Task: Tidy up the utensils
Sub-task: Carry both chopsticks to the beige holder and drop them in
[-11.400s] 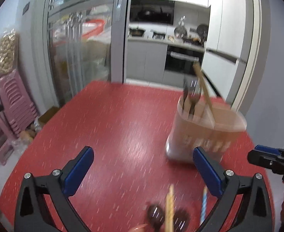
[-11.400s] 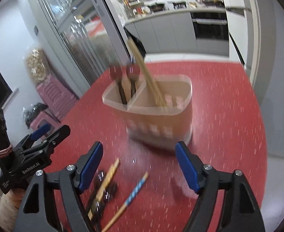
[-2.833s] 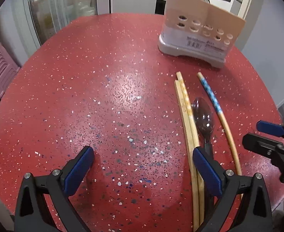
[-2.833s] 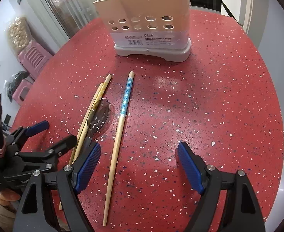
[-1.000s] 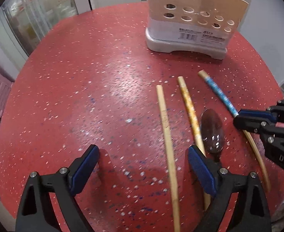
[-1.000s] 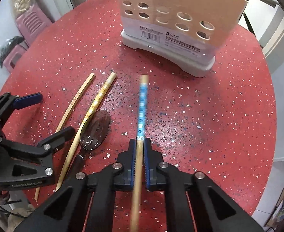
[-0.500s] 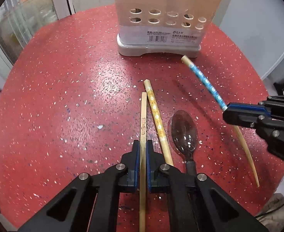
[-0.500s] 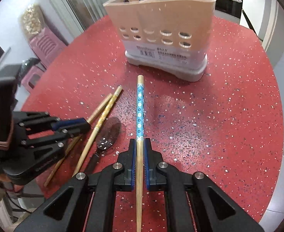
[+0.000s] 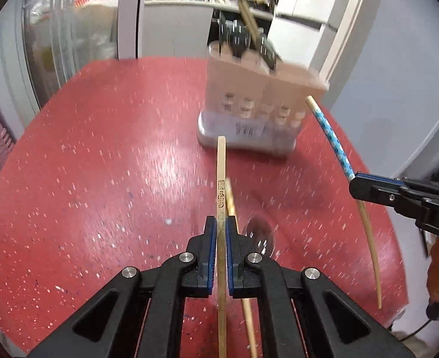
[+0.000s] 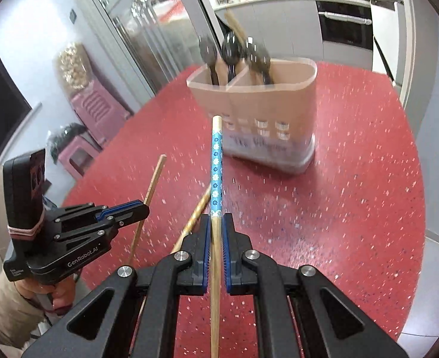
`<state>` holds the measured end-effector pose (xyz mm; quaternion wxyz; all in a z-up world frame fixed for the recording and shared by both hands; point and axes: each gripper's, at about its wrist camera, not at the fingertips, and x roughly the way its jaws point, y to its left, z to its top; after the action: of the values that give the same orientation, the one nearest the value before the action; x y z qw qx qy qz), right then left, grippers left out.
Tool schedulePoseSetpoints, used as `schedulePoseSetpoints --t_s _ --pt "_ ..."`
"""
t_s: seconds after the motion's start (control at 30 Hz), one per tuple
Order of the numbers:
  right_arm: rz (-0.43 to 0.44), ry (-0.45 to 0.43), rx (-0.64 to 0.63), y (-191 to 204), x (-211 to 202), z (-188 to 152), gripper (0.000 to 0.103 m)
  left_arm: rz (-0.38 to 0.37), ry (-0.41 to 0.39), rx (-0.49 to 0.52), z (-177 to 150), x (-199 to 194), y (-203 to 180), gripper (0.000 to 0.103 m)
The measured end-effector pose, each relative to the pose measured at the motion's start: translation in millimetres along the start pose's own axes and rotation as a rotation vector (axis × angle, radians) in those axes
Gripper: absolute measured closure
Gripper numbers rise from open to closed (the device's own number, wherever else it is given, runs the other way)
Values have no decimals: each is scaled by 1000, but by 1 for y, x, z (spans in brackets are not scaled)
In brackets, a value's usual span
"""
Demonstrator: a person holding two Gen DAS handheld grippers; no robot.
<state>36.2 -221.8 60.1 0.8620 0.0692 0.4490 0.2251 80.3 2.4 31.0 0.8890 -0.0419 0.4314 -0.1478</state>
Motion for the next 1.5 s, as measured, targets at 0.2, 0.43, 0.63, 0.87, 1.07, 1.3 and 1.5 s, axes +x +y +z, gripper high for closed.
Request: schedulePoseSetpoints --t_s 0.2,0.43,0.63,0.87,1.07,1.3,1.5 --pt "4 -71 3 6 -20 23 95 -33 -108 -16 24 -31 -3 71" --pt "5 -123 -6 7 -30 52 95 -57 -199 -13 56 -51 -2 71" --pt "4 -174 -36 10 -42 78 95 -66 -257 -18 82 -73 -7 71" --pt "13 -223 -34 6 -52 117 95 -64 -341 4 131 -93 -14 71" --pt "-3 -260 -10 -4 -46 146 95 -77 -381 4 164 -97 -18 71" --pt "-30 -341 5 -17 -31 173 95 -64 -402 1 192 -85 -18 71" --pt "-64 -417 -41 -18 -14 193 95 -44 -376 1 203 -62 -18 71"
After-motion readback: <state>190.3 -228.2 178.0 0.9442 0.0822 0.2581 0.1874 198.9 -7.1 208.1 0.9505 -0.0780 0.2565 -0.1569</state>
